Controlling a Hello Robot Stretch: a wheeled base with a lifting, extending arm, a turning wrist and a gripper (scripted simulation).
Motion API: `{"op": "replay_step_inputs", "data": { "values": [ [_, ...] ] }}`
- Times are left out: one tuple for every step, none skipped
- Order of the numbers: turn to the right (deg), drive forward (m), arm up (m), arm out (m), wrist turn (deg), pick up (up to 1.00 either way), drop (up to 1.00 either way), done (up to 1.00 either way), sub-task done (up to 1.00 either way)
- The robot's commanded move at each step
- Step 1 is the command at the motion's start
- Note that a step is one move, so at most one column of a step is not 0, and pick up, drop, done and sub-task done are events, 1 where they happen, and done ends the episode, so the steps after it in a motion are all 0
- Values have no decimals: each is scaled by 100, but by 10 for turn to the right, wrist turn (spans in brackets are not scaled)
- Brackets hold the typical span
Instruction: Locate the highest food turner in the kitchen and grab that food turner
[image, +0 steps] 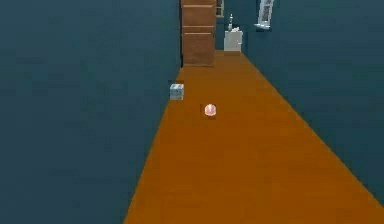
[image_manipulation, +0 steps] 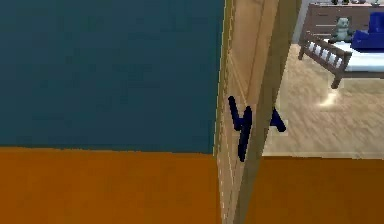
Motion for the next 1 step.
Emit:
{"op": "replay_step_inputs", "data": {
  "values": [
    [180,0,0,0,0,0,0,0,0]
  ]
}}
